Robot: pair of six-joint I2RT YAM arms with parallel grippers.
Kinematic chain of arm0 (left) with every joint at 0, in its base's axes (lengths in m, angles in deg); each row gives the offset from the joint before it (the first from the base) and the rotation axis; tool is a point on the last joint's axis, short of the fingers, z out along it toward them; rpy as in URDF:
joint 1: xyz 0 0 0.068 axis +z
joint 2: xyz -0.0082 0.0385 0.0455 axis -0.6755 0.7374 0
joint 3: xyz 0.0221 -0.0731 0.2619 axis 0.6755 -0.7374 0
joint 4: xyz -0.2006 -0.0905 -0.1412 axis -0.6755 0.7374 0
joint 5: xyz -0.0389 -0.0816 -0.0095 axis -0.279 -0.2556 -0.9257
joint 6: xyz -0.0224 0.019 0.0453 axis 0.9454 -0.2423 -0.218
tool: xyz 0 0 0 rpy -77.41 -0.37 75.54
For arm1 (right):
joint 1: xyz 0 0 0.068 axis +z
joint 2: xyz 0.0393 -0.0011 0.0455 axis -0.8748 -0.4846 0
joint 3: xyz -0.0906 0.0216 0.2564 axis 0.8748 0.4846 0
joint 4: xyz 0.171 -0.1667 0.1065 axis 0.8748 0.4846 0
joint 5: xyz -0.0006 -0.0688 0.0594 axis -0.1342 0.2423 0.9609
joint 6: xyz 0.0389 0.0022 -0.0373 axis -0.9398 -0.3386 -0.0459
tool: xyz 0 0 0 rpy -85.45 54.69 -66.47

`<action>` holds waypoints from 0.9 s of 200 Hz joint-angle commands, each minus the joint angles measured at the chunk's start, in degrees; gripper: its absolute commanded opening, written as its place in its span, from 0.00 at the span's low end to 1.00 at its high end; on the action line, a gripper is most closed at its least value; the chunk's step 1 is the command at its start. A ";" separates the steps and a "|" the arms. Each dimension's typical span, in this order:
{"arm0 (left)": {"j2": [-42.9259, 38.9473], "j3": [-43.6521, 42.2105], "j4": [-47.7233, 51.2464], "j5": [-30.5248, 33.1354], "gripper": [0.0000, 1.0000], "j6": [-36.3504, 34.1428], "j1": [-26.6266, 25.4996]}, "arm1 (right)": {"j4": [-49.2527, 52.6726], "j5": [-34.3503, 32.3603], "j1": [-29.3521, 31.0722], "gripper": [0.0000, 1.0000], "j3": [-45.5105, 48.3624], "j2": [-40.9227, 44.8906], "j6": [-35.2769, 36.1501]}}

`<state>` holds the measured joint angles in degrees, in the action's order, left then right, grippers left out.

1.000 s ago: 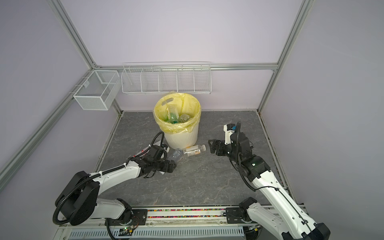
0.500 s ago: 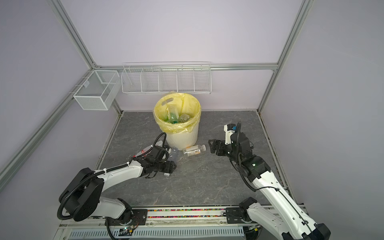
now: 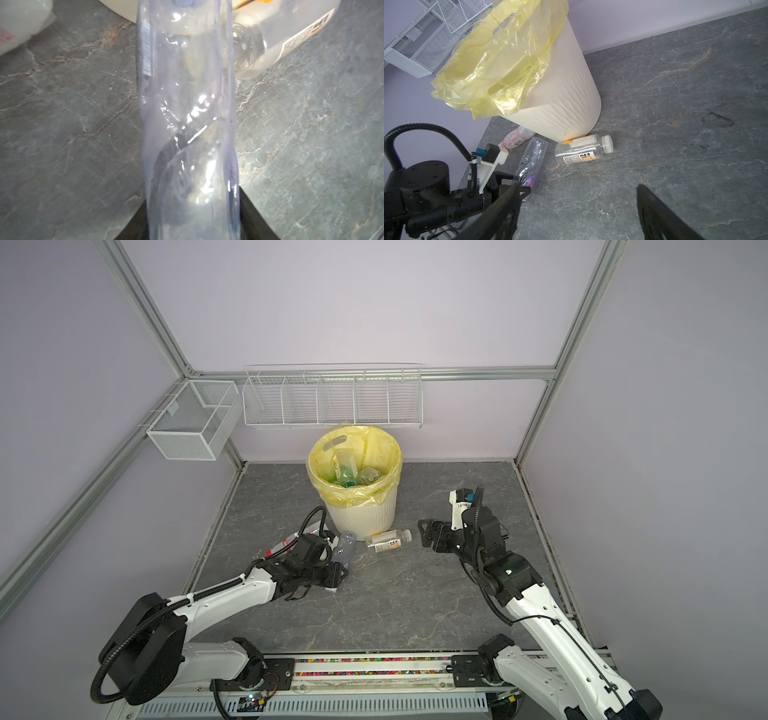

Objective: Throw the plastic bottles in the bin
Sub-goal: 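Lift the purple-label bottle upright with the left gripper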

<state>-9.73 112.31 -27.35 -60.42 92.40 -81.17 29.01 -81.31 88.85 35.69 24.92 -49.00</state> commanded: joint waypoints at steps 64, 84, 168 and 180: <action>-15.60 -5.21 2.45 4.78 0.45 10.30 -0.17 | -0.71 -0.49 -0.33 0.88 1.05 -0.62 -1.20; -19.67 -6.60 2.29 7.14 0.39 11.94 -0.17 | -0.85 -0.58 -0.26 0.88 2.71 -0.61 -1.38; -31.61 -5.90 7.46 14.83 0.36 15.89 -0.02 | -1.62 -1.39 -0.29 0.88 4.53 -2.26 -1.20; -33.15 -5.80 7.31 14.99 0.34 16.14 -0.08 | -1.99 -1.08 -0.25 0.88 4.66 -2.73 -1.11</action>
<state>-39.70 104.75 -22.02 -48.07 107.00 -81.17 28.44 -82.14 88.85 39.16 23.28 -49.59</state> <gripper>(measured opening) 0.467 0.882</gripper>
